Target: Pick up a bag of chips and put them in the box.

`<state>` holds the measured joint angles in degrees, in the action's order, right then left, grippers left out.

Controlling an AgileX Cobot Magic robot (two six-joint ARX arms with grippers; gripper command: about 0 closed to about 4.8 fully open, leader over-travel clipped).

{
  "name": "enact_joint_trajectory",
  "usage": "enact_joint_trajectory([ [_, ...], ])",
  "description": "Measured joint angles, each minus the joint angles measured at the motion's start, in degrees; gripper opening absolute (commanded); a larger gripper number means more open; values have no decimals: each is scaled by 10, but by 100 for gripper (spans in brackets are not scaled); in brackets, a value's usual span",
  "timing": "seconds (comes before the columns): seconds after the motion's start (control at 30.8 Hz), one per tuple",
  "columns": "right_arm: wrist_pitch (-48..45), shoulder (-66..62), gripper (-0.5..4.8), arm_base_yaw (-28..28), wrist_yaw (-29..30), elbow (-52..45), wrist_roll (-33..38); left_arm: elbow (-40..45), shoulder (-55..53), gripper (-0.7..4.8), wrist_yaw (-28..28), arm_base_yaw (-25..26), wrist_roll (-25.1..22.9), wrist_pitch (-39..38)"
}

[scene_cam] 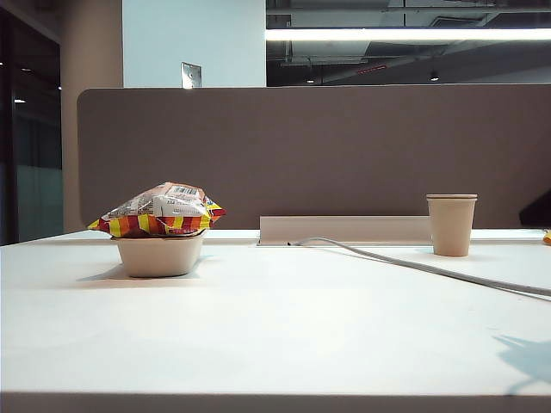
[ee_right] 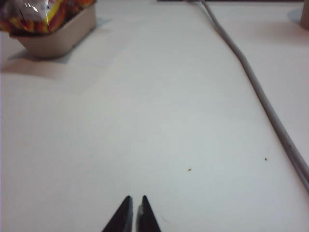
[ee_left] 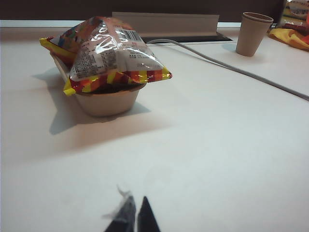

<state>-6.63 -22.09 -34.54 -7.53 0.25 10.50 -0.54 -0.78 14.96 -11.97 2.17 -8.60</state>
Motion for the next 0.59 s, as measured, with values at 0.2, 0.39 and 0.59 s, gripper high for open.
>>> enact_joint_trajectory([
  [0.2, 1, 47, 26, 39, 0, 0, 0, 0, 0, 18, 0, 0, 0, 0],
  [0.39, 1, 98, 26, 97, 0, 0, 0, 0, 0, 18, 0, 0, 0, 0],
  [0.59, 1, 134, 26, 144, 0, 0, 0, 0, 0, 18, 0, 0, 0, 0],
])
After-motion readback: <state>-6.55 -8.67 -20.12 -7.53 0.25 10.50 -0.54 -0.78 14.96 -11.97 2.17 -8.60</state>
